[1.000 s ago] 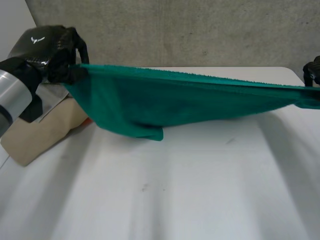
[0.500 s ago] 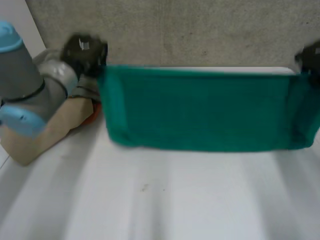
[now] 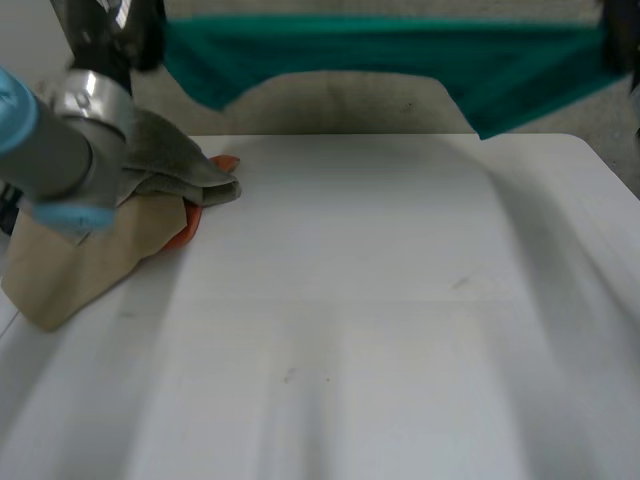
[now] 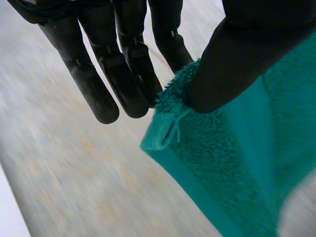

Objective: Fold the laundry.

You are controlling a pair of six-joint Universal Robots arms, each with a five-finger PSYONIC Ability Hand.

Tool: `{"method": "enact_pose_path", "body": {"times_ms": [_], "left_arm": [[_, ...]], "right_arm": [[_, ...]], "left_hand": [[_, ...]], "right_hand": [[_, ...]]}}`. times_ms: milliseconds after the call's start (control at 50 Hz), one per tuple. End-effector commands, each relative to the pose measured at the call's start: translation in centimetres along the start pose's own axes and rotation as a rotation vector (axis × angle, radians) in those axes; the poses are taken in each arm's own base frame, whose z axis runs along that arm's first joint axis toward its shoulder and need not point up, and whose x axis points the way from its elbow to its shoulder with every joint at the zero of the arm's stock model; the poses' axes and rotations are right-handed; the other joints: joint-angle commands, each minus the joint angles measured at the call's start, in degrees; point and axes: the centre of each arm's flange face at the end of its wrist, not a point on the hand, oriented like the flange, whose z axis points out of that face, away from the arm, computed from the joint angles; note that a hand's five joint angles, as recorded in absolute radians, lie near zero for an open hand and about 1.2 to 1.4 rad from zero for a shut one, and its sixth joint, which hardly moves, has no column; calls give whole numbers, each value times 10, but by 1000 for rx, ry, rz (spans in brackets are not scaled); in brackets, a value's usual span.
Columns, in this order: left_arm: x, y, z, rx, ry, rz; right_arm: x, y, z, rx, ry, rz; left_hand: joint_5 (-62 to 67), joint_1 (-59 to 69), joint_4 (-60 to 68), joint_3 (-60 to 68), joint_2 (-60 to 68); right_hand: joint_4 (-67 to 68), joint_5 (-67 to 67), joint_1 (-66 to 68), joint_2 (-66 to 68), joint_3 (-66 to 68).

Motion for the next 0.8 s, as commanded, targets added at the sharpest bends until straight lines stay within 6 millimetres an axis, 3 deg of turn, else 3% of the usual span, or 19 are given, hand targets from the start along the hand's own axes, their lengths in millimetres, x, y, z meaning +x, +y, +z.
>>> {"method": "enact_pose_path", "body": {"times_ms": [20,80,180,260,360,440,500,620,700,800], "left_arm": [[32,65,-68,-282,102,-24],[42,86,-98,-408,140,-31],[56,88,-143,-607,249,31],[59,62,-186,-782,390,151],[50,17,-253,-1049,576,313],[49,-10,-284,-1134,671,345],[55,-21,-282,-1082,684,346],[59,-15,-239,-880,567,355],[64,10,-207,-774,477,364],[65,46,-172,-722,400,361]], "right_arm": [[-59,79,-52,-311,-250,61],[-69,95,-71,-416,-311,72],[-77,102,-107,-574,-436,29],[-77,94,-139,-704,-583,-74],[-33,67,-185,-910,-731,-258],[-14,56,-215,-976,-836,-358],[-14,57,-222,-957,-866,-404],[-13,61,-203,-899,-758,-395],[-25,78,-176,-821,-644,-338],[-59,85,-133,-617,-525,-293]], "left_hand": [[128,141,110,116,112],[128,141,110,116,112],[128,141,110,116,112],[128,141,110,116,112],[128,141,110,116,112],[128,141,110,116,112],[128,141,110,116,112],[128,141,110,116,112],[128,141,110,116,112],[128,141,110,116,112]], "right_hand": [[114,116,159,127,118],[114,116,159,127,118],[114,116,159,127,118],[114,116,159,127,118],[114,116,159,127,118],[114,116,159,127,118],[114,116,159,127,118],[114,116,159,127,118],[114,116,159,127,118],[114,116,159,127,118]]}}
